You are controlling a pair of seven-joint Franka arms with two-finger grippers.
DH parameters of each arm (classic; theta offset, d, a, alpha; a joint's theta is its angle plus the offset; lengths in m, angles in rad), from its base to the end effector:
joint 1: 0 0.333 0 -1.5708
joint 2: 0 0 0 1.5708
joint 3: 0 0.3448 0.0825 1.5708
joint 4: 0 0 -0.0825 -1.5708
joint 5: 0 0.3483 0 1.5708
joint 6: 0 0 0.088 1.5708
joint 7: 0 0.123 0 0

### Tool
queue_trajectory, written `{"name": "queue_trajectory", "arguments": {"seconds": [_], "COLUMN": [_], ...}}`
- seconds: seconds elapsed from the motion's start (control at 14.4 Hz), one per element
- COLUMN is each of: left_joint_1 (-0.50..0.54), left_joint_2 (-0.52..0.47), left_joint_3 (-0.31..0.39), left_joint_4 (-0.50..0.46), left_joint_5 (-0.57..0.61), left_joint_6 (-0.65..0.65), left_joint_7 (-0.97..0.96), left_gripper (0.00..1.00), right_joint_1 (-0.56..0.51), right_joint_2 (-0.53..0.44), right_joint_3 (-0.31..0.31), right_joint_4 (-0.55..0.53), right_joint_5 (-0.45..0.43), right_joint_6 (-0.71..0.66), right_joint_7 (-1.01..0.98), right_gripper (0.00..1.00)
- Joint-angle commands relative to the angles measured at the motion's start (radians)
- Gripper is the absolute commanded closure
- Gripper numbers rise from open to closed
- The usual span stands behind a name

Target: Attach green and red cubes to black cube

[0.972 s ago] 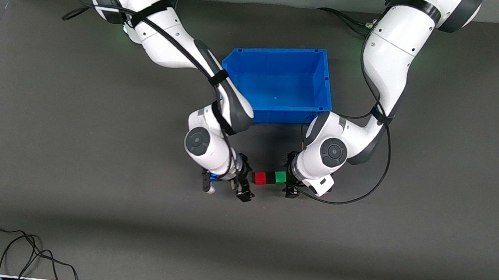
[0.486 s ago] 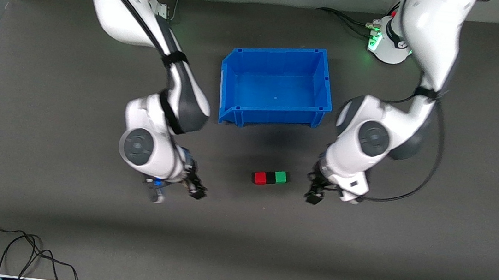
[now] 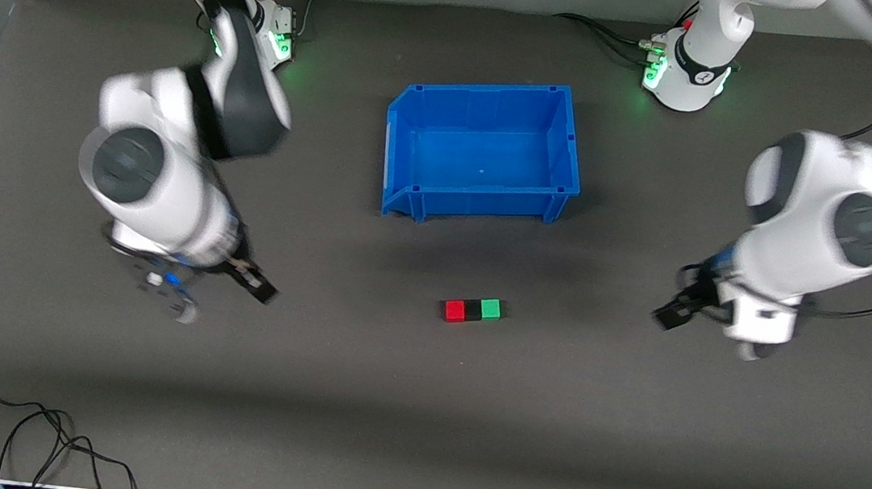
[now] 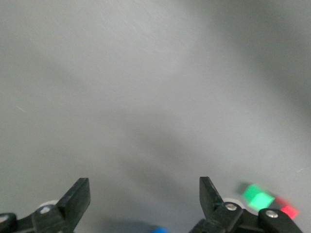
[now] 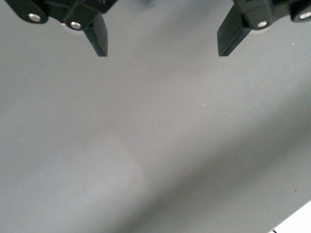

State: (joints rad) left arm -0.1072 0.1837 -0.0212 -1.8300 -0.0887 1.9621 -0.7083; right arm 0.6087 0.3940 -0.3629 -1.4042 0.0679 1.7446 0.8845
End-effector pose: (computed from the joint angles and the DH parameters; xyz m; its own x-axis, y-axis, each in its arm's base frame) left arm 0.5703 -0.0801 0.4552 0.8132 0.5741 -0.0948 0.5788 -0.8150 0.0292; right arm 0.6119 0.2027 0.5067 0.8095 -0.5860 0.0360 -0.5871 -0.8068 0.0667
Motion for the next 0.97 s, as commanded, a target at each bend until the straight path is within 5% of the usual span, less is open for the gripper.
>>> {"name": "queue_trajectory", "arguments": {"seconds": [0.0, 0.35, 0.49, 0.9], "left_joint_1": [0.107, 0.124, 0.124, 0.127], "left_joint_2": [-0.124, -0.179, -0.165, -0.147], "left_joint_3": [-0.013, -0.017, -0.019, -0.017], "left_joint_4": [-0.063, -0.048, 0.029, 0.117], "left_joint_5": [0.012, 0.129, 0.13, 0.13], "left_joint_6": [-0.084, -0.176, -0.253, -0.293], "left_joint_7": [0.272, 0.512, 0.523, 0.633], "left_gripper": [0.0, 0.0, 0.0, 0.0], "right_joint_1": [-0.159, -0.499, -0.624, -0.662], "right_joint_2": [-0.213, -0.383, -0.402, -0.419], "right_joint_3": [0.114, 0.332, 0.409, 0.375], "right_joint_4": [-0.195, -0.306, -0.306, -0.263], "right_joint_5": [-0.072, -0.095, -0.095, -0.099], "right_joint_6": [0.018, 0.015, 0.006, -0.066], "right_joint_7": [-0.192, -0.503, -0.644, -0.863], "right_gripper": [0.0, 0.0, 0.0, 0.0]}}
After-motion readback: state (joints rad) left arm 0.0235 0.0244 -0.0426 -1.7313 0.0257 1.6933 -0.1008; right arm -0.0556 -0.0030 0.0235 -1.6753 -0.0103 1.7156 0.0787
